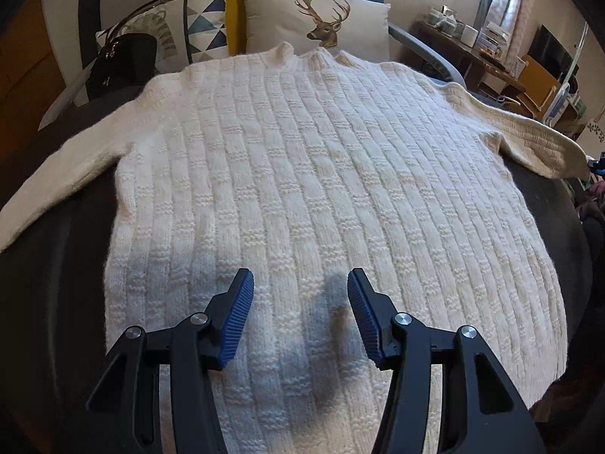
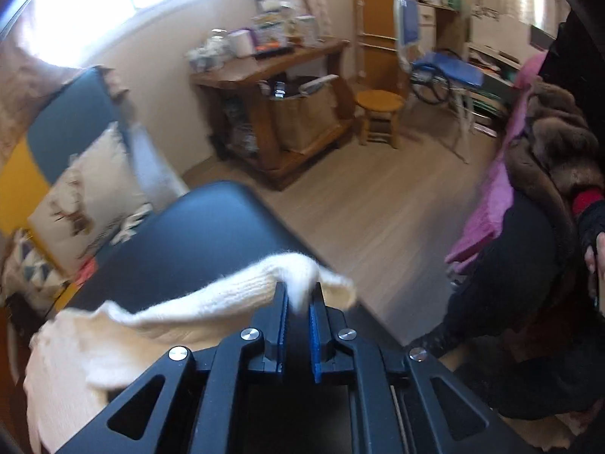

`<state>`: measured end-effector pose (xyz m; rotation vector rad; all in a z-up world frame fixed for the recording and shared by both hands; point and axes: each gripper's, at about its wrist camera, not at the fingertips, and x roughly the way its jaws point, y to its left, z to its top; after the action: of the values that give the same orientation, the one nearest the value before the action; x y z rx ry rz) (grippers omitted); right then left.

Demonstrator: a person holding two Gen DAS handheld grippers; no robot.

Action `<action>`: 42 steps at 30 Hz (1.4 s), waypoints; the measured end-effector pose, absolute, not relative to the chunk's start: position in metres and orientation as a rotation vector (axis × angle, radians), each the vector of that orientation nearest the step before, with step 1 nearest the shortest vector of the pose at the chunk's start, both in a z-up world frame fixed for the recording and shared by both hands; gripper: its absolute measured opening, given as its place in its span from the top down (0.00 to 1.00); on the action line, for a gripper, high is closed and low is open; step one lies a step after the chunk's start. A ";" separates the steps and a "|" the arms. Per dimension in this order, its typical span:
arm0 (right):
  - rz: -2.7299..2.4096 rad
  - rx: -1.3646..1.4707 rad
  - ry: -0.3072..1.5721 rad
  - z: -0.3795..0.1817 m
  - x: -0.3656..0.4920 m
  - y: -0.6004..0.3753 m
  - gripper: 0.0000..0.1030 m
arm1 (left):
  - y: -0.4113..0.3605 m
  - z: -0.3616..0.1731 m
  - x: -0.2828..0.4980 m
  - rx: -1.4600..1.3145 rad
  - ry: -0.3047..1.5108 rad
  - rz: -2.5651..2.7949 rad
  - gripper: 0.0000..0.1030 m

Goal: Fold clothes

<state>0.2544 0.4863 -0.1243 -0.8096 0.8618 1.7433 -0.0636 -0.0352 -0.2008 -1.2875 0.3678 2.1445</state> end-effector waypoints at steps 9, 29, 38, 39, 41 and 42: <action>2.044 -0.949 0.775 -0.145 0.155 0.456 0.74 | -0.028 -0.205 -0.071 -1.245 0.442 2.188 0.47; 2.281 -1.215 0.590 -0.150 -0.028 0.368 0.74 | -0.029 -0.182 -0.108 -1.116 0.428 2.261 0.43; 2.225 -1.370 0.763 -0.192 -0.103 0.407 0.85 | -0.043 -0.221 -0.155 -1.268 0.442 2.329 0.41; 2.212 -1.359 0.800 -0.192 -0.100 0.411 0.85 | -0.047 -0.220 -0.152 -1.250 0.436 2.335 0.40; 2.210 -1.323 0.817 -0.185 -0.094 0.410 0.82 | -0.052 -0.218 -0.148 -1.240 0.425 2.338 0.40; 2.231 -1.302 0.777 -0.179 -0.092 0.403 0.82 | -0.056 -0.215 -0.145 -1.232 0.403 2.342 0.40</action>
<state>-0.0918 0.4029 -0.1785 -1.3025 0.7769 2.2313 -0.1452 -0.0558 -0.2147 -1.2322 0.4029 2.3416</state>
